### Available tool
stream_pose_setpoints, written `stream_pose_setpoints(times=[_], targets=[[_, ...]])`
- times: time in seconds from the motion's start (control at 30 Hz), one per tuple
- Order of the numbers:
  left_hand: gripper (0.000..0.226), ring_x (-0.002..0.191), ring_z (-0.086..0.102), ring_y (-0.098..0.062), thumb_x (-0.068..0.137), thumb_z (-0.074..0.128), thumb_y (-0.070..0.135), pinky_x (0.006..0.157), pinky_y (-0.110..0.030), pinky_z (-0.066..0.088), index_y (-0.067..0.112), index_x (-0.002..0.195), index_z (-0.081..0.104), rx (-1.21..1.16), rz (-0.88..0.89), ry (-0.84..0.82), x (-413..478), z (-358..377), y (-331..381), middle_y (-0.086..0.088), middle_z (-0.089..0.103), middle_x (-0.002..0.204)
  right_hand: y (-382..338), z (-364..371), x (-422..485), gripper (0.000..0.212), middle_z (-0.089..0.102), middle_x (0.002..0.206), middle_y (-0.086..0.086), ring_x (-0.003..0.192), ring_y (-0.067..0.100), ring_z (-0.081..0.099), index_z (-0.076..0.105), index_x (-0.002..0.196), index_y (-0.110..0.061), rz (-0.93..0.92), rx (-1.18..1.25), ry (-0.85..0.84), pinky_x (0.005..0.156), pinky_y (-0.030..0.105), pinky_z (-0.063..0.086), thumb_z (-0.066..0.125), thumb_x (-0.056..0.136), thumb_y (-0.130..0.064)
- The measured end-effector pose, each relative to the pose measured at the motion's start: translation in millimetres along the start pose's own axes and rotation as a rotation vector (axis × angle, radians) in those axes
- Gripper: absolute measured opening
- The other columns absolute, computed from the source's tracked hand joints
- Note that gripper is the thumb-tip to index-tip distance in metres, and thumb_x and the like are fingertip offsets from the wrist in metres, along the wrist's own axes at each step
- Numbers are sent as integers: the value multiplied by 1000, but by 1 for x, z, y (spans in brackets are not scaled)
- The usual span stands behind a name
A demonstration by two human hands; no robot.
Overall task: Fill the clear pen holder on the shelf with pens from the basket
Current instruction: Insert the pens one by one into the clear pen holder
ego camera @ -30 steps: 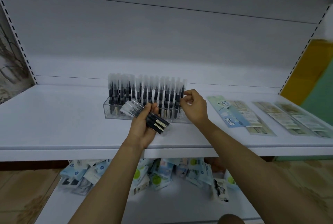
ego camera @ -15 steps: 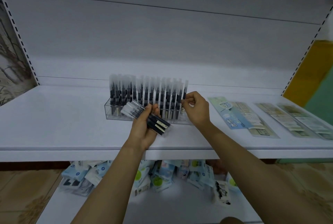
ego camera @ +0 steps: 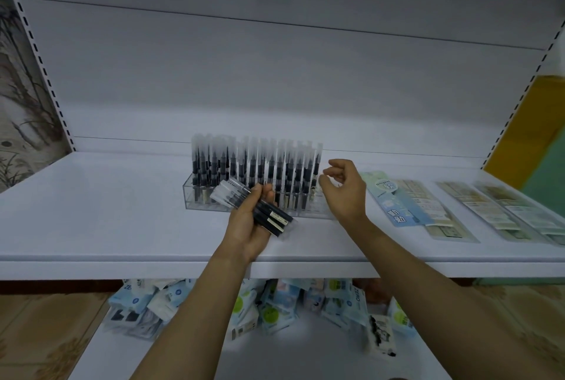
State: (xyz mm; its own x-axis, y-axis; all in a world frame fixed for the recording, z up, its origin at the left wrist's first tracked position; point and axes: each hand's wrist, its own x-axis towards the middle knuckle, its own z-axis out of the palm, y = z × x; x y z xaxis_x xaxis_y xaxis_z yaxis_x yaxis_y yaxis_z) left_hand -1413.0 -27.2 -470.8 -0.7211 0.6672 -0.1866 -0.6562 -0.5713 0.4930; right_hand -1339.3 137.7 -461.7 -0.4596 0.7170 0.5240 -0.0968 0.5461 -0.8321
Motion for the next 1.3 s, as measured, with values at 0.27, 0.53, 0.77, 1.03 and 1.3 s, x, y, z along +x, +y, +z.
stream_pose_setpoints(times=[0.27,0.53,0.77,1.03,1.3], targets=[[10,65,67,-7,94,58,19,82,-31,57,12,91,63,-19,-11,-33,-3,3,0,-1,71,79,-32,-11,-28,13,58,80,-12,73,1,56,56,96,-10,-228,59,151,67,17,47,63,85,-11],[19,86,67,-14,98,49,23,93,-34,49,13,87,60,-140,2,-71,-4,2,2,-4,72,83,-50,23,-60,12,66,89,-6,80,8,58,68,93,-22,-92,-325,-426,73,30,52,67,85,-31],[22,101,63,-15,99,47,25,79,-32,51,9,108,59,-102,-24,-96,0,-1,3,-6,70,102,-55,29,-58,22,69,86,-6,80,14,63,71,92,-23,-23,-445,-520,71,32,52,57,91,-40],[23,104,62,-18,100,45,27,81,-33,49,11,103,61,-69,-24,-127,2,-4,3,-5,71,102,-65,38,-51,17,67,86,-4,79,15,60,72,95,-19,-91,-466,-574,74,37,52,56,93,-23],[35,98,66,-18,95,46,41,82,-37,51,11,98,63,-6,10,-170,0,-2,2,-3,70,102,-70,33,-45,13,71,86,-1,77,15,63,74,92,-17,-108,-422,-446,71,36,54,62,89,-18]])
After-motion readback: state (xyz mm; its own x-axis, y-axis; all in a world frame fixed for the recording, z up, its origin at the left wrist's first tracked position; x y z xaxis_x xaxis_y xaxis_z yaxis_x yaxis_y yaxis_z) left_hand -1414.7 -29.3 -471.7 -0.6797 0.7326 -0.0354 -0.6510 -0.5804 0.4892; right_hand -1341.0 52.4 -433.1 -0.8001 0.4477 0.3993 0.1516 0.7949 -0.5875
